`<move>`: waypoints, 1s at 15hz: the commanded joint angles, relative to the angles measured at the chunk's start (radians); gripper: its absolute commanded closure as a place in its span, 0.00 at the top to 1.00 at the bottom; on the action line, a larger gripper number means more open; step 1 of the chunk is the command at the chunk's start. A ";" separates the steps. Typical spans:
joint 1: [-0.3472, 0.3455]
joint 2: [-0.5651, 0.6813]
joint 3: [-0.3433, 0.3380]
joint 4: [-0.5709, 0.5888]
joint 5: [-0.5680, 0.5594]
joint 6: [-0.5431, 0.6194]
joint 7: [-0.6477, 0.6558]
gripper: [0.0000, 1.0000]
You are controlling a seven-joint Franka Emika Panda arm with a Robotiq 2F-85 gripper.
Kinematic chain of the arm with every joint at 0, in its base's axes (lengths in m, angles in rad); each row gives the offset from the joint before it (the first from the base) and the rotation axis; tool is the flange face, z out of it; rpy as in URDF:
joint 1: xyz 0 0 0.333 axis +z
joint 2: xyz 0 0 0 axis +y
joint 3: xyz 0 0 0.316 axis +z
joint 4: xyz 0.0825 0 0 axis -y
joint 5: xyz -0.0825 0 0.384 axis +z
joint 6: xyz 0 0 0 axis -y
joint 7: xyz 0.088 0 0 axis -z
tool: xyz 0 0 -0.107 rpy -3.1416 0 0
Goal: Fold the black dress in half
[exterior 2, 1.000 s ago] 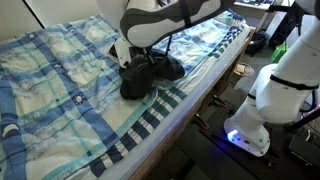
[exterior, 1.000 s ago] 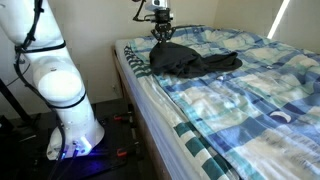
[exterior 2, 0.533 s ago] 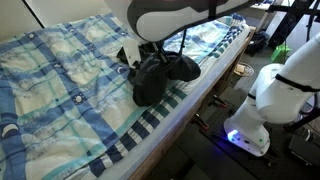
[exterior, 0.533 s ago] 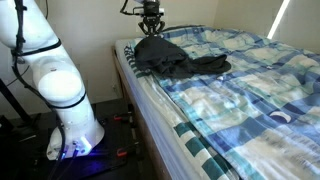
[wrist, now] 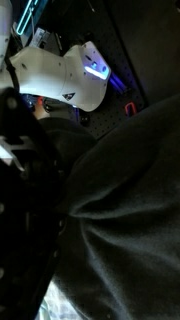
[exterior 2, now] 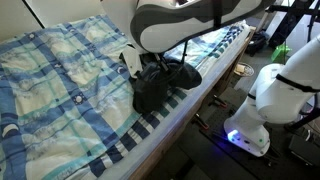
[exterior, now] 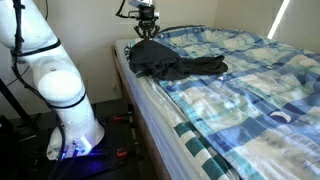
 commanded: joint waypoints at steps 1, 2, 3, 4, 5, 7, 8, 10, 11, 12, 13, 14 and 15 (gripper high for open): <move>-0.024 0.025 0.005 -0.030 0.029 0.070 -0.023 0.06; -0.025 0.035 0.004 -0.035 0.028 0.080 -0.030 0.22; -0.027 0.045 0.003 -0.035 0.029 0.084 -0.034 0.40; -0.026 0.054 0.003 -0.036 0.027 0.087 -0.042 0.38; -0.026 0.063 0.002 -0.035 0.027 0.085 -0.044 0.45; -0.025 0.074 0.000 -0.029 0.029 0.079 -0.054 0.67; -0.025 0.073 0.001 -0.024 0.028 0.072 -0.058 0.75; -0.022 0.059 0.006 -0.014 0.012 0.056 -0.042 0.91; -0.020 0.050 0.009 -0.009 0.005 0.051 -0.037 0.97; -0.018 0.037 0.014 0.000 -0.006 0.040 -0.026 1.00; -0.016 0.028 0.018 0.009 -0.018 0.034 -0.020 1.00; -0.014 0.017 0.024 0.023 -0.029 0.025 -0.013 1.00; -0.013 0.006 0.030 0.033 -0.035 0.022 -0.017 1.00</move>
